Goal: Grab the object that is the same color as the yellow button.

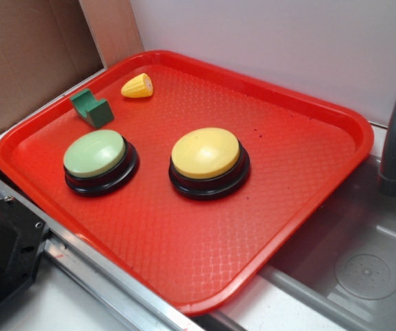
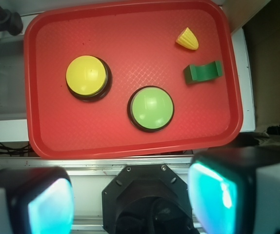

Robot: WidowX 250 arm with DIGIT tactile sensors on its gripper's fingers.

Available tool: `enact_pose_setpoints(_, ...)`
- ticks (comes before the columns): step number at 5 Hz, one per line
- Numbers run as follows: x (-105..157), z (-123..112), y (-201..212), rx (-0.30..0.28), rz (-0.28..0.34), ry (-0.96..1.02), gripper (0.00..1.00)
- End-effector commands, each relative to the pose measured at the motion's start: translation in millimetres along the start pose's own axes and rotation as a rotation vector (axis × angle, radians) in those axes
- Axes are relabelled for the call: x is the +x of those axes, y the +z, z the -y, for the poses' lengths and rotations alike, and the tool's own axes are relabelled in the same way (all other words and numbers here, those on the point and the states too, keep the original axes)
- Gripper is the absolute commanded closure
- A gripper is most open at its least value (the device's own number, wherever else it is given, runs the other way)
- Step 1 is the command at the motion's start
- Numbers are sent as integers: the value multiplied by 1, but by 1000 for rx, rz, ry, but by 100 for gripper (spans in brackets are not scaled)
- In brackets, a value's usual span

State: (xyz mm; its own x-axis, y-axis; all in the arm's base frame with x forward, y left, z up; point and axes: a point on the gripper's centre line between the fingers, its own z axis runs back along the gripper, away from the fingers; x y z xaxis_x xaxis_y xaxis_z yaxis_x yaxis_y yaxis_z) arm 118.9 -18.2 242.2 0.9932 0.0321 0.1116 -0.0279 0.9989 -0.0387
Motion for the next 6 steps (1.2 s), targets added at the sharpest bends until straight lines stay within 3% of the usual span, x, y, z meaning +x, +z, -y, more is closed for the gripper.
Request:
enact_pose_setpoints(1, 0, 0, 0, 0, 0, 0, 0)
enact_pose_setpoints(2, 16, -9, -7, -74, 26, 181, 0)
enact_pose_setpoints(3, 36, -18, -18, -106, 44, 363, 0)
enact_pose_setpoints(5, 96, -53, -68, -138, 151, 860, 0)
enact_pose_setpoints(6, 123, -70, -90, -120, 248, 1062, 0)
